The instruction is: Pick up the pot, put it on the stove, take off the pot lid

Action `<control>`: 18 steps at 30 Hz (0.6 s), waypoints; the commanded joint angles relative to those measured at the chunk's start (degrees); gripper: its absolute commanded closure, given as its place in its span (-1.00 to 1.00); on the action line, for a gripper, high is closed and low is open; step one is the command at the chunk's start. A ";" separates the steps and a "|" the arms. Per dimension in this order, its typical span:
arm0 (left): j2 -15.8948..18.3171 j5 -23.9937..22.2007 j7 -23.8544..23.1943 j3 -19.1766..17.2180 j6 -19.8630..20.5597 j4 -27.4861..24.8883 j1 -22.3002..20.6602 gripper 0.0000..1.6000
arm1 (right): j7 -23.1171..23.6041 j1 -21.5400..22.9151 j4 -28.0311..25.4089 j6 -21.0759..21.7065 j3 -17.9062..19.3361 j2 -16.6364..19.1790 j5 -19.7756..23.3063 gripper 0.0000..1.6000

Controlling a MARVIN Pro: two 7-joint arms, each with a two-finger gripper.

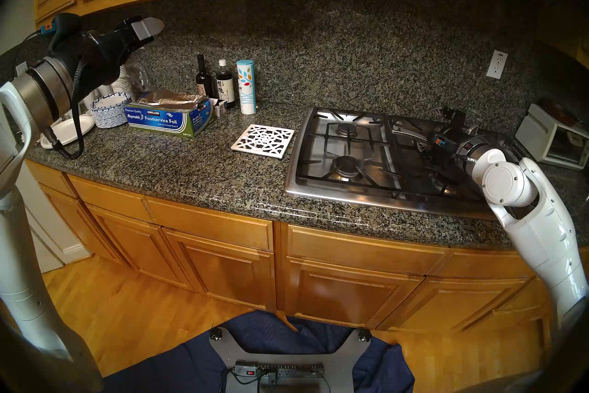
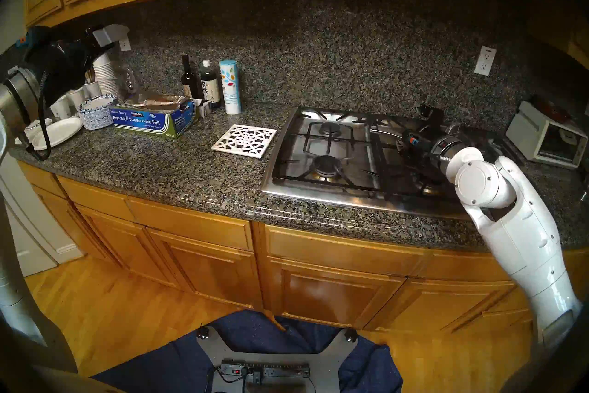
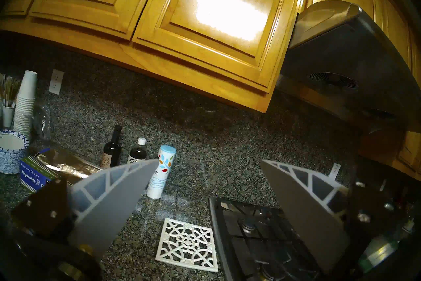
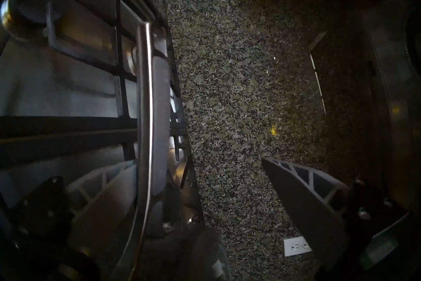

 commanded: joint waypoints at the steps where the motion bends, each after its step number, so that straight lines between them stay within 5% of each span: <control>1: 0.09 0.21 -0.11 -0.25 -0.89 -0.30 -1.18 -1.00 | -1.91 1.89 0.36 -0.88 1.26 -0.21 -0.32 -1.00; 9: 0.07 0.26 -0.13 -0.24 -0.90 -0.30 -1.19 -1.00 | -2.38 1.56 1.93 -2.30 1.15 -0.61 -0.64 -0.95; 10: 0.07 0.26 -0.14 -0.24 -0.90 -0.30 -1.19 -1.00 | -2.46 1.60 2.05 -2.45 1.13 -0.72 -0.62 -0.76; 12: 0.07 0.26 -0.14 -0.24 -0.89 -0.30 -1.19 -1.00 | -2.52 1.79 2.37 -2.88 0.91 -0.85 -0.73 0.10; 15: 0.07 0.26 -0.14 -0.24 -0.88 -0.30 -1.19 -1.00 | -2.56 1.97 2.61 -3.27 0.79 -1.02 -0.80 0.62; 16: 0.07 0.26 -0.14 -0.24 -0.88 -0.30 -1.19 -1.00 | -2.56 2.03 2.66 -3.35 0.78 -1.10 -0.87 0.99; 18: 0.07 0.26 -0.14 -0.24 -0.88 -0.30 -1.19 -1.00 | -2.54 2.07 2.70 -3.40 0.75 -1.13 -0.89 1.00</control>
